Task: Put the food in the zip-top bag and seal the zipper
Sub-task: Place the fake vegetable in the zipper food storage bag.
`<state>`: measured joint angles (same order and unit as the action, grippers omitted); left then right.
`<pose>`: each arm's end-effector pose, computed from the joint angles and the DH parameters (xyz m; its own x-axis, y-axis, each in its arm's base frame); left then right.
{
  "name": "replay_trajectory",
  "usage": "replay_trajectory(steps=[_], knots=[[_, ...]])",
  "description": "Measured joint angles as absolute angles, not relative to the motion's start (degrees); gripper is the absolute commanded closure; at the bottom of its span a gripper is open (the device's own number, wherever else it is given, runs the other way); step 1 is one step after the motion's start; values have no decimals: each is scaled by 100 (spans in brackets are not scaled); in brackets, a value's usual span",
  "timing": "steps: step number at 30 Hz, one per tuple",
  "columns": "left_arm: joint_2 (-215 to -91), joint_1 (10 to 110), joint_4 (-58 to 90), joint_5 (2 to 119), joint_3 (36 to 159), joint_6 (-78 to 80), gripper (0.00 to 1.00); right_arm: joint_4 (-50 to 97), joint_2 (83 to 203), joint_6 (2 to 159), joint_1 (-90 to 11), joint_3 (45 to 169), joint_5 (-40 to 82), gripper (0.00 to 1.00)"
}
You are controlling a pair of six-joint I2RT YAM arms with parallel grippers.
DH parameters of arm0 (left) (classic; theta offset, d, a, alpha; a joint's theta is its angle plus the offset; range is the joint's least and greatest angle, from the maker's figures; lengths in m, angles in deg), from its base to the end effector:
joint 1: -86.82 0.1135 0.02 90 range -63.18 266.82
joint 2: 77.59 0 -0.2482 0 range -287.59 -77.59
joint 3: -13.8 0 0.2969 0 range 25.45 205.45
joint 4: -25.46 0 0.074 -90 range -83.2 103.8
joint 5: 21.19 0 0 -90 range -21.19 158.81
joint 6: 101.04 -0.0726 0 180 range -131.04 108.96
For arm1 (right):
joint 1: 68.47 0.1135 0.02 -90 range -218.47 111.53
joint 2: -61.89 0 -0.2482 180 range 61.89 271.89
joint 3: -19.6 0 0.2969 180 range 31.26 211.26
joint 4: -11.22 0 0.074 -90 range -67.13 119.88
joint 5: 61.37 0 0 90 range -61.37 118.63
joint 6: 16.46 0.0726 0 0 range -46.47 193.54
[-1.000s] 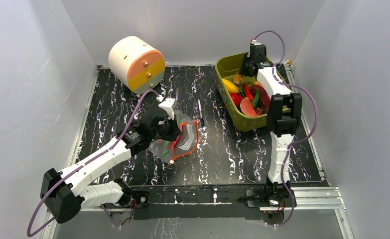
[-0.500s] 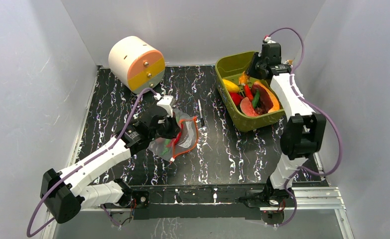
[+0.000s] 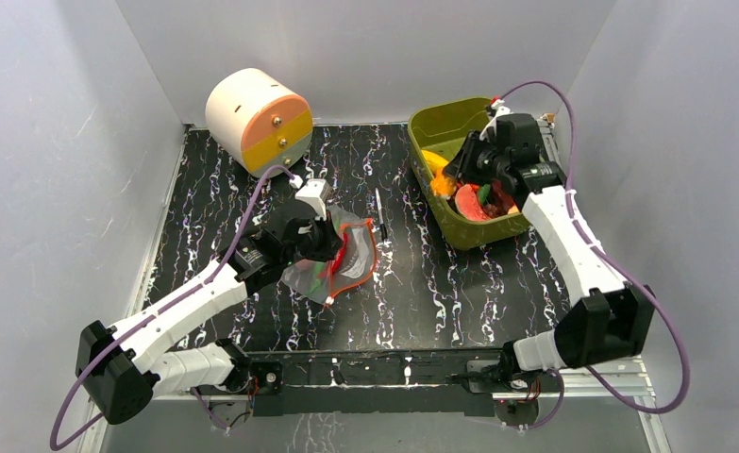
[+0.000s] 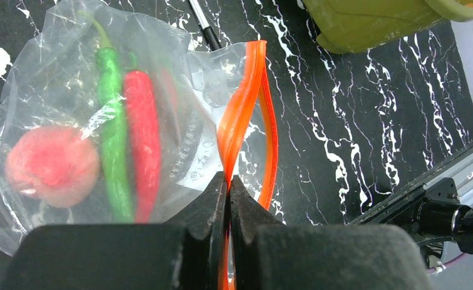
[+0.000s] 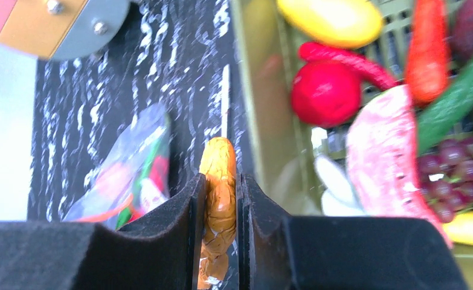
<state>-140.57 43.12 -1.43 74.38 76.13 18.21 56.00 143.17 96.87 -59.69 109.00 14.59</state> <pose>0.2462 -0.2255 0.2636 -0.5972 -0.1019 -0.7956 0.3823 0.8358 -0.3941 0.3849 0.0773 0.3145 -0.6766 0.2842 -0.6792 -0.0789 0.8892 0.4507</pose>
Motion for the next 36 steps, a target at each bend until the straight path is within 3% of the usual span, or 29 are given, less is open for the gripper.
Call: replay_trajectory(steps=[20,36], knots=[[-14048,4312,146,7298,7611,2162,100,5086,13167,11256,-3423,9116,965,89],[-13882,4312,249,7044,7587,2396,100,3740,13530,12004,-2584,8384,1736,91]])
